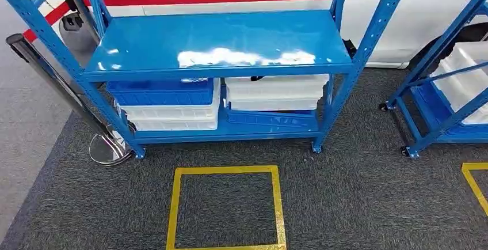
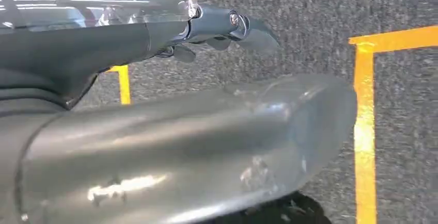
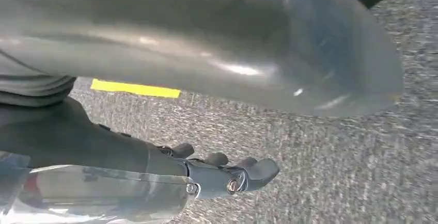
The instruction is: Take the parts from the cabinet and place them on the table.
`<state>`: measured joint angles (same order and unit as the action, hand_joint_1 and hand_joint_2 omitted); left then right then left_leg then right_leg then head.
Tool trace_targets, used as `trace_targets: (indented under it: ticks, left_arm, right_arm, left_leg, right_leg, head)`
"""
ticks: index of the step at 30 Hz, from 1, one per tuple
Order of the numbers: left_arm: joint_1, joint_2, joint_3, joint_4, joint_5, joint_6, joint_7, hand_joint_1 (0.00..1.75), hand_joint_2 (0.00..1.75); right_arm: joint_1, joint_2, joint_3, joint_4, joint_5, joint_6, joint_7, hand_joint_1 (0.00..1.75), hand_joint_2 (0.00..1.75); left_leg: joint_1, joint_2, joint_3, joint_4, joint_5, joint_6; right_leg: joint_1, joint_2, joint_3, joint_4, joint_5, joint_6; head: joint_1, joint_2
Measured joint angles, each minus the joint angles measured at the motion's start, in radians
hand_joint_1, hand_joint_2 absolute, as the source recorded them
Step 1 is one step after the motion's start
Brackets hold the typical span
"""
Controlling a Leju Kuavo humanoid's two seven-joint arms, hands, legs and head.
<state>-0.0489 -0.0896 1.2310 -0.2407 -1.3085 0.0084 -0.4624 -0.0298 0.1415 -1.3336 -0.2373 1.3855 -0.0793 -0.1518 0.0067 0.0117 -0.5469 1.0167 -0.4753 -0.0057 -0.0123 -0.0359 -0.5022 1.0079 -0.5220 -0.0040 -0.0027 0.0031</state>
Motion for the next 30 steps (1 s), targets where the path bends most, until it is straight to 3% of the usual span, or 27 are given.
trace_targets:
  ticks: [3,5,6,8,9,10,12,13,14,16,18,19,21,23,24,25,26,27,29,30]
  left_arm:
    - [0.007,0.0,0.0,0.0,0.0,0.0,0.0,0.0,0.0]
    - [0.008,-0.001,0.0,0.0,0.0,0.0,0.0,0.0,0.0]
    - [0.007,-0.001,0.0,0.0,0.0,0.0,0.0,0.0,0.0]
    - [0.006,-0.001,0.0,0.0,0.0,0.0,0.0,0.0,0.0]
    - [0.007,-0.001,0.0,0.0,0.0,0.0,0.0,0.0,0.0]
    - [0.008,-0.001,0.0,0.0,0.0,0.0,0.0,0.0,0.0]
    - [0.01,-0.001,0.0,0.0,0.0,0.0,0.0,0.0,0.0]
    - [0.01,-0.002,0.0,0.0,0.0,0.0,0.0,0.0,0.0]
    - [0.014,-0.004,0.001,0.0,0.0,0.0,0.0,0.0,0.0]
    - [0.007,-0.007,0.001,0.0,0.0,0.001,0.004,0.0,0.0]
    - [0.007,-0.007,0.001,0.0,-0.001,0.005,0.007,0.0,0.0]
    - [0.005,-0.007,0.001,0.0,-0.001,0.008,0.009,0.0,0.0]
    - [0.002,-0.009,0.0,0.0,-0.002,0.014,0.011,0.0,0.0]
    - [0.004,-0.009,0.001,0.0,-0.002,0.021,0.019,0.0,0.0]
    - [0.004,-0.009,0.001,0.0,-0.002,0.023,0.02,0.0,0.0]
    - [0.005,-0.009,0.001,0.0,-0.002,0.027,0.023,0.0,0.0]
    - [0.005,-0.009,0.001,0.0,-0.003,0.031,0.026,0.0,0.0]
    - [0.005,-0.009,0.001,0.0,-0.004,0.033,0.028,0.0,0.0]
    - [0.005,-0.009,0.001,0.0,-0.005,0.034,0.03,0.0,0.0]
    - [0.006,-0.009,0.001,0.0,-0.005,0.034,0.031,0.0,0.0]
  right_arm:
    - [-0.004,0.0,0.0,0.0,0.0,0.0,-0.001,0.0,0.0]
    - [-0.005,0.0,-0.001,0.0,0.0,0.0,-0.002,0.0,0.0]
    - [-0.004,0.0,-0.001,0.0,0.0,0.0,-0.002,0.0,0.0]
    - [-0.004,0.0,-0.001,0.0,0.0,0.0,-0.002,0.0,0.0]
    - [-0.003,0.0,-0.001,0.0,0.0,0.0,-0.002,0.0,0.0]
    - [0.0,0.0,-0.002,0.0,0.0,0.0,-0.002,0.0,0.0]
    - [0.006,0.0,-0.002,0.0,0.0,0.0,-0.002,0.0,0.0]
    - [0.009,-0.001,-0.002,0.0,0.0,0.0,-0.002,0.0,0.0]
    - [0.017,-0.002,-0.004,0.0,0.0,0.001,-0.001,0.0,0.0]
    - [0.012,-0.003,-0.006,0.0,0.0,0.006,0.001,0.0,0.0]
    - [0.011,-0.003,-0.006,0.0,0.0,0.011,0.002,0.0,0.0]
    - [0.011,-0.003,-0.006,0.0,0.0,0.013,0.002,0.0,0.0]
    - [0.01,-0.003,-0.006,-0.001,0.0,0.013,0.002,0.0,0.0]
    - [0.007,-0.003,-0.006,-0.001,0.0,0.014,0.002,0.0,0.0]
    - [0.007,-0.003,-0.007,-0.001,0.001,0.014,0.002,0.0,0.0]
    - [0.007,-0.003,-0.007,-0.001,0.001,0.015,0.003,0.0,0.0]
    - [0.007,-0.003,-0.008,-0.001,0.001,0.016,0.004,0.0,0.0]
    - [0.007,-0.002,-0.008,-0.001,0.002,0.017,0.004,0.0,0.0]
    - [0.006,-0.002,-0.008,-0.001,0.002,0.017,0.004,0.0,0.0]
    - [0.005,-0.002,-0.008,-0.001,0.002,0.018,0.004,0.0,0.0]
  left_leg:
    - [0.0,-0.005,0.007,-0.011,-0.008,0.024]
    - [0.004,-0.009,0.043,-0.025,-0.006,0.035]
    - [0.004,-0.009,0.048,-0.026,-0.011,0.042]
    - [0.002,-0.012,0.058,-0.026,-0.025,0.045]
    - [0.001,-0.015,0.066,-0.026,-0.033,0.044]
    - [0.001,-0.019,0.079,-0.026,-0.042,0.043]
    - [0.001,-0.027,0.112,-0.026,-0.065,0.039]
    - [0.001,-0.03,0.13,-0.026,-0.079,0.035]
    - [0.001,-0.031,0.134,-0.028,-0.093,0.032]
    - [-0.002,-0.034,0.141,-0.029,-0.109,0.016]
    - [-0.002,-0.033,0.16,-0.03,-0.098,0.005]
    - [-0.003,-0.033,0.15,-0.008,-0.087,0.0]
    - [0.001,-0.021,0.076,0.13,-0.071,-0.01]
    - [0.005,-0.02,-0.009,0.24,-0.135,-0.021]
    - [0.006,-0.02,-0.043,0.271,-0.186,-0.025]
    - [0.007,-0.019,-0.067,0.279,-0.214,-0.025]
    - [0.007,-0.018,-0.076,0.256,-0.201,-0.024]
    - [0.007,-0.018,-0.069,0.207,-0.151,-0.023]
    - [0.007,-0.015,-0.027,0.044,0.003,-0.017]
    - [0.004,-0.012,-0.026,0.008,0.026,-0.01]
  right_leg:
    - [-0.001,-0.001,0.014,0.006,0.011,0.024]
    - [-0.005,0.018,0.003,0.049,0.0,0.028]
    - [-0.006,0.027,-0.037,0.112,-0.021,0.032]
    - [-0.005,0.032,-0.138,0.252,-0.077,0.036]
    - [-0.006,0.032,-0.178,0.295,-0.095,0.036]
    - [-0.006,0.032,-0.199,0.299,-0.089,0.036]
    - [-0.005,0.032,-0.187,0.201,-0.024,0.03]
    - [-0.004,0.033,-0.167,0.122,0.033,0.021]
    - [0.0,0.034,-0.161,0.047,0.127,0.013]
    - [0.009,0.036,-0.162,0.043,0.109,0.006]
    - [0.009,0.035,-0.151,0.036,0.108,-0.009]
    - [0.004,0.037,-0.135,0.026,0.106,-0.014]
    - [0.0,0.031,-0.104,0.004,0.097,-0.027]
    - [0.0,0.032,-0.085,-0.001,0.083,-0.031]
    - [0.0,0.032,-0.075,-0.001,0.074,-0.03]
    - [0.0,0.033,-0.063,-0.001,0.065,-0.03]
    - [0.0,0.033,-0.051,-0.001,0.057,-0.028]
    - [0.0,0.033,-0.039,-0.001,0.049,-0.026]
    - [0.0,0.033,-0.016,-0.001,0.034,-0.02]
    - [0.003,0.033,-0.011,0.004,0.028,-0.014]
  head:
    - [0.001,0.0]
    - [0.006,0.0]
    - [0.007,0.0]
    - [0.011,0.0]
    - [0.011,0.0]
    - [0.011,0.0]
    - [0.013,0.0]
    - [0.013,0.0]
    - [0.016,0.0]
    - [0.012,0.0]
    - [0.012,0.0]
    - [0.011,0.0]
    - [0.007,0.0]
    - [0.008,0.0]
    - [0.007,0.0]
    - [0.007,0.0]
    - [0.007,0.0]
    - [0.008,0.0]
    - [0.007,0.0]
    - [0.008,0.0]
